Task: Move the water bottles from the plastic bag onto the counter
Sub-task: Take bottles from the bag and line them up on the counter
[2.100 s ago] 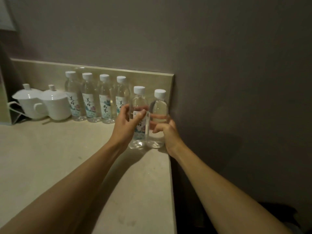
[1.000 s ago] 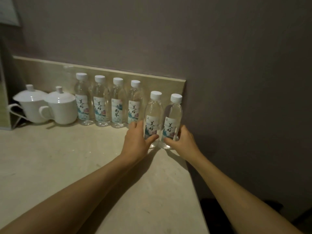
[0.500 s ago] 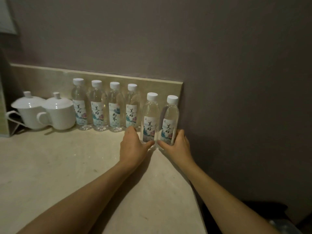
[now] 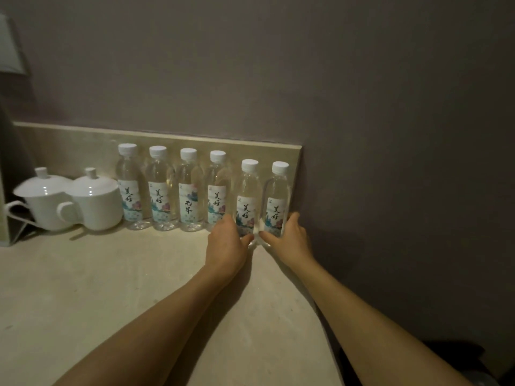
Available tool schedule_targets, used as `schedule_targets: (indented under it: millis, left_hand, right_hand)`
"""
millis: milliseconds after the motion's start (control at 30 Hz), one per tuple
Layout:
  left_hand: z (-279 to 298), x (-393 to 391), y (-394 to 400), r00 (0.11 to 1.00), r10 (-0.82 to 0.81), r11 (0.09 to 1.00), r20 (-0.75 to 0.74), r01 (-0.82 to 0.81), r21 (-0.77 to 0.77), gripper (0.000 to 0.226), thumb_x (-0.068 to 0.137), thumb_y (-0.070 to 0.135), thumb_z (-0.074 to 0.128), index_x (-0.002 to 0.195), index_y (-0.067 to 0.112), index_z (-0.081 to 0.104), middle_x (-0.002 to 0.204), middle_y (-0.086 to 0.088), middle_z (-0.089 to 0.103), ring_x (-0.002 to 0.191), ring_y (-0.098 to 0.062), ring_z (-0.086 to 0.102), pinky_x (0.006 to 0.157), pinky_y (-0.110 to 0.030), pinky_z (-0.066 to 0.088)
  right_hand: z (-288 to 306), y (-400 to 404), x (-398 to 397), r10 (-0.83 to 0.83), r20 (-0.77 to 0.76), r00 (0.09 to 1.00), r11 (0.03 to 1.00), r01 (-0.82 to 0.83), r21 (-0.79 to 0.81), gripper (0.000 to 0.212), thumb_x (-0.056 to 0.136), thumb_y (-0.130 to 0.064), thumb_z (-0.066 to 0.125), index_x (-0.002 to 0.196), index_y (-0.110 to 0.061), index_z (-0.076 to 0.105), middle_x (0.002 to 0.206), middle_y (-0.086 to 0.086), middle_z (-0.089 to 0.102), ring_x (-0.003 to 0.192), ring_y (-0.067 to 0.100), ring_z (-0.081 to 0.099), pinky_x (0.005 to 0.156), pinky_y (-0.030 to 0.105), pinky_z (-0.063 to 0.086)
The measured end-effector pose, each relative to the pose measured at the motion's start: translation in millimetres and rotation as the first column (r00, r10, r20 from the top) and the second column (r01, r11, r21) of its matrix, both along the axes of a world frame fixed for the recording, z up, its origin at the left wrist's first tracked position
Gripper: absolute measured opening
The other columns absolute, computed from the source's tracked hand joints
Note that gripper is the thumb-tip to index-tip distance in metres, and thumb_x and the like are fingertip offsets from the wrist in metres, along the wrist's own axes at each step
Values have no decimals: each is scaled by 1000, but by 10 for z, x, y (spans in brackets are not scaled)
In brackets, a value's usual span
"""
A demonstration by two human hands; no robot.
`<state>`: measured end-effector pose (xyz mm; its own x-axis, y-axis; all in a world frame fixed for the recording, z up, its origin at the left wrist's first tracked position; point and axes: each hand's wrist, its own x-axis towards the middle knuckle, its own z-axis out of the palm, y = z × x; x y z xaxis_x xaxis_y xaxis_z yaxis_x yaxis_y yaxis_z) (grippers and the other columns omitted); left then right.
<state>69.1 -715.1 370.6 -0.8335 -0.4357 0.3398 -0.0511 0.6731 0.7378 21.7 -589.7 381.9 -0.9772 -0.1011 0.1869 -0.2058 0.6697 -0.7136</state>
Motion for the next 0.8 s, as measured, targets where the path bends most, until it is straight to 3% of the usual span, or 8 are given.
schedule_targets:
  millis: [267, 467, 800]
  left_hand:
    - [-54, -53, -58, 998, 54, 997, -13, -53, 60, 48, 78, 29, 82, 110, 14, 49, 114, -9, 68, 103, -28, 67, 77, -31, 52]
    - [-18, -93, -50, 1000, 2, 1000, -9, -1, 29, 53, 81, 25, 79, 122, 12, 47, 121, -11, 67, 103, -30, 69, 87, -48, 58]
    - [-11, -199, -73, 1000, -6, 1000, -24, 6, -4, 45, 82, 20, 78, 116, 10, 52, 115, -11, 71, 96, -29, 71, 81, -41, 57]
  right_hand:
    - [-4, -33, 19, -45, -60, 997, 996, 50, 81, 65, 81, -45, 71, 124, -15, 31, 134, 12, 48, 117, 35, 56, 91, 46, 52]
    - [10, -73, -31, -56, -83, 995, 984, 69, 164, 60, 85, -44, 68, 124, -11, 37, 134, 14, 56, 120, 34, 56, 96, 48, 48]
    - [30, -124, -147, -63, -59, 996, 982, 72, 174, 60, 85, -47, 66, 122, -11, 36, 130, 15, 58, 115, 38, 59, 89, 45, 51]
